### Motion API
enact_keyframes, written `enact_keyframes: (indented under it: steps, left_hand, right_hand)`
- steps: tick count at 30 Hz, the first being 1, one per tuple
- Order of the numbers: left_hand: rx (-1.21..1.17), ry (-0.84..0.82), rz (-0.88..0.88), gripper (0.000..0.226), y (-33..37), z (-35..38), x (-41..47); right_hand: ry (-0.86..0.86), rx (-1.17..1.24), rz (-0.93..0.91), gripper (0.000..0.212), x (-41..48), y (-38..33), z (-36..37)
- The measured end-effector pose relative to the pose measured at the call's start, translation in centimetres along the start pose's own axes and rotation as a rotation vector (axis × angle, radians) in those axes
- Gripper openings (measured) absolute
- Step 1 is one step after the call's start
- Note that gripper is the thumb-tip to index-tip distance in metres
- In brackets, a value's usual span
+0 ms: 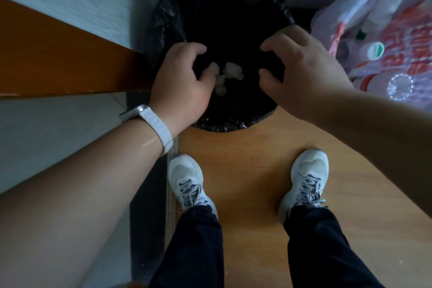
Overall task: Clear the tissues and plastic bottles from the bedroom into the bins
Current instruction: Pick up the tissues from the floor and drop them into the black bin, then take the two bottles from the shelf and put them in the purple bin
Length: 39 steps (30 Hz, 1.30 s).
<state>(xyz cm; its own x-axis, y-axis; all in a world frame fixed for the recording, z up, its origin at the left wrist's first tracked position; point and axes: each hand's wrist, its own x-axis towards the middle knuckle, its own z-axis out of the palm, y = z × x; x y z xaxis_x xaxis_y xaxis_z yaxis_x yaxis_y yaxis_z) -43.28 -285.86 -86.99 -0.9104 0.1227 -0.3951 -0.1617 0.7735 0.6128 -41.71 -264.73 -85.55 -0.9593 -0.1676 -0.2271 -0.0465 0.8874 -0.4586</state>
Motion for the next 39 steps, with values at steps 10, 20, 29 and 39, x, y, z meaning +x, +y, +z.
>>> enact_keyframes:
  steps: [10,20,29,39]
  left_hand:
    - [0.206,-0.075,0.231,0.051,6.6,-10.8,-5.5]
    - [0.435,-0.025,0.452,0.049,17.2,-22.0,-12.3]
    - [0.544,0.051,0.607,0.045,25.0,-32.9,-18.4]
    - [0.645,0.061,0.804,0.047,33.7,-39.2,-21.9]
  right_hand:
    - [0.002,-0.093,-0.100,0.037,-3.7,-5.8,-11.1]
    - [0.051,-0.146,-0.020,0.044,-8.7,-13.4,-25.9]
    - [0.132,-0.245,0.044,0.042,-14.3,-21.0,-37.4]
    - [0.224,-0.298,0.176,0.048,-21.1,-25.7,-46.6]
